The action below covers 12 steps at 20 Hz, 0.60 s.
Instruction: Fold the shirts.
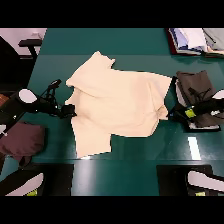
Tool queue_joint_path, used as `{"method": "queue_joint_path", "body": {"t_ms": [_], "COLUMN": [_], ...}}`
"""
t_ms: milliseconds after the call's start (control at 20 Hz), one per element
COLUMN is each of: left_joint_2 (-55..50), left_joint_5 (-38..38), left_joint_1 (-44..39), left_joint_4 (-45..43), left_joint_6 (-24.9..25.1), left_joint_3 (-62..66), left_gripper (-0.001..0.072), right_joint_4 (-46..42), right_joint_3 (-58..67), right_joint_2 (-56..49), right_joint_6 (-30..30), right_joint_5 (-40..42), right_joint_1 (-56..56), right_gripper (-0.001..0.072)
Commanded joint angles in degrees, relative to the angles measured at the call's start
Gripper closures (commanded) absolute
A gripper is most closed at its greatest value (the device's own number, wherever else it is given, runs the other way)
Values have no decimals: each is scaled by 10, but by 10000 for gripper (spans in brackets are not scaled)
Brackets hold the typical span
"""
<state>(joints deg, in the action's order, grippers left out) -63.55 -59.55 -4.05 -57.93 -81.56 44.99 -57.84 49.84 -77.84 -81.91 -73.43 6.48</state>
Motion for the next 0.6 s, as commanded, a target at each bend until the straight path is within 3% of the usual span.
{"method": "queue_joint_path", "body": {"t_ms": [0, 100, 200, 250, 400, 550], "left_joint_2": [0, 0, 1, 2, 46, 128], "left_joint_5": [0, 1, -1, -8, -41, -76], "left_joint_1": [0, 0, 0, 0, 11, 75], "left_joint_4": [1, 1, 1, -4, -35, -36], "left_joint_6": [-1, -1, 0, 0, -2, -7], "left_joint_3": [9, 9, 10, 18, 87, 224], "left_gripper": [684, 685, 685, 685, 685, 685], "right_joint_4": [35, 42, 42, 42, 42, 42], "right_joint_3": [0, 23, 40, 47, 96, 217], "right_joint_2": [-39, -56, -56, -48, 14, 112], "right_joint_6": [11, 11, 16, 20, 25, 25], "right_joint_5": [50, 49, 53, 53, 18, -35], "right_joint_1": [-19, -29, -43, -47, -40, -7], "right_gripper": [260, 287, 664, 697, 699, 699]}}
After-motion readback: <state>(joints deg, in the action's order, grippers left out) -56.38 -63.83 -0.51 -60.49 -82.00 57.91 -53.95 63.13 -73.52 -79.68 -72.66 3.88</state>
